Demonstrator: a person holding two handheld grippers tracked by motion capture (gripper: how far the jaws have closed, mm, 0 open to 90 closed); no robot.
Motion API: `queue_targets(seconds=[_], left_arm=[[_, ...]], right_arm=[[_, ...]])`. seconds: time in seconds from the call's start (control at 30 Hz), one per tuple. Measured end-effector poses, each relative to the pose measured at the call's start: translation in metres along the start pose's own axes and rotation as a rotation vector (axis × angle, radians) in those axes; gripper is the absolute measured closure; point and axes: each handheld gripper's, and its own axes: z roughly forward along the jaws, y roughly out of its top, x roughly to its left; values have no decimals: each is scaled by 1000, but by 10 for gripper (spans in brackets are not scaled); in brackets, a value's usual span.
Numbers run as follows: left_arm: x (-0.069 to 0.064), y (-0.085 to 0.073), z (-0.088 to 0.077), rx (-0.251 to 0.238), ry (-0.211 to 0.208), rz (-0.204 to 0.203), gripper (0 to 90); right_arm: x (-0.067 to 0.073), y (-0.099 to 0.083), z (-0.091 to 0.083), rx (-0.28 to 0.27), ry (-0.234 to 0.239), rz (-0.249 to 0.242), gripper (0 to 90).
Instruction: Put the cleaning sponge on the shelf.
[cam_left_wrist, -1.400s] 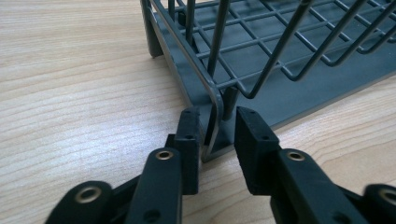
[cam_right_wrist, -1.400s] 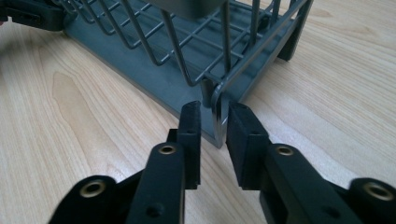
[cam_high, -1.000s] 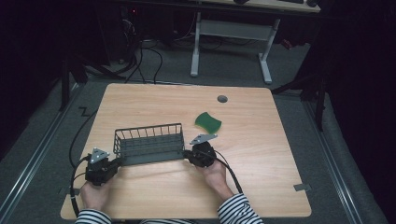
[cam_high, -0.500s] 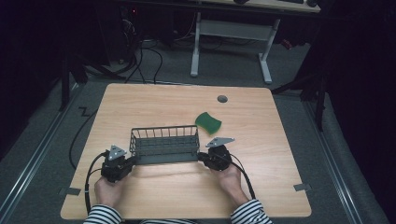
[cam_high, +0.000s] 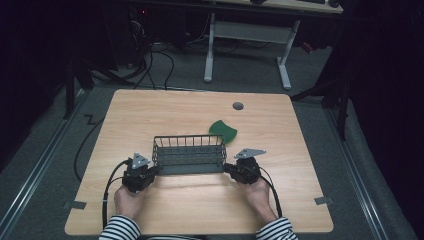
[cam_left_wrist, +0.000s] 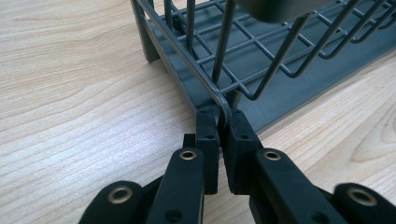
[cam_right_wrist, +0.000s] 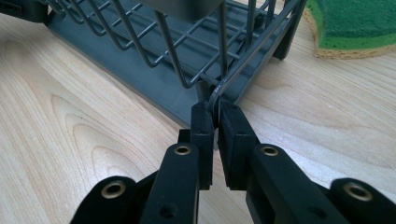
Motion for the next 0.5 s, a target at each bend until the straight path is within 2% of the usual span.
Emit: queue_targets(seconds=[0.1,0.13,0.17,0.2,0.23,0.27,0.3,0.4,0.47,0.5], left_arm=[[0,0,0,-2,-5,-11,838],[1,0,0,1,-7,-15,745],[1,0,0,3,-7,-18,745],[2,-1,-1,1,-5,-21,647],[2,-2,-3,-2,-4,-26,647],[3,-3,-4,-4,-2,-33,543],[4,-4,-5,-4,-2,-38,543],[9,-8,-8,4,-5,-51,408],[12,-12,-11,13,-3,-51,370],[14,-14,-12,11,-3,-50,358]], right_arm=[[-1,0,0,2,5,4,845],[-1,-1,-1,-3,7,21,756],[-1,-1,-1,-3,7,21,756],[-1,-1,-2,-6,-6,23,666],[-1,-1,-2,-6,-6,23,666],[-2,-2,-7,-6,-29,18,594],[-2,-2,-7,-6,-29,18,594],[-5,-7,-20,-8,-63,3,515],[-6,-8,-24,-12,-68,7,506],[-12,-11,-31,-28,-77,17,492]])
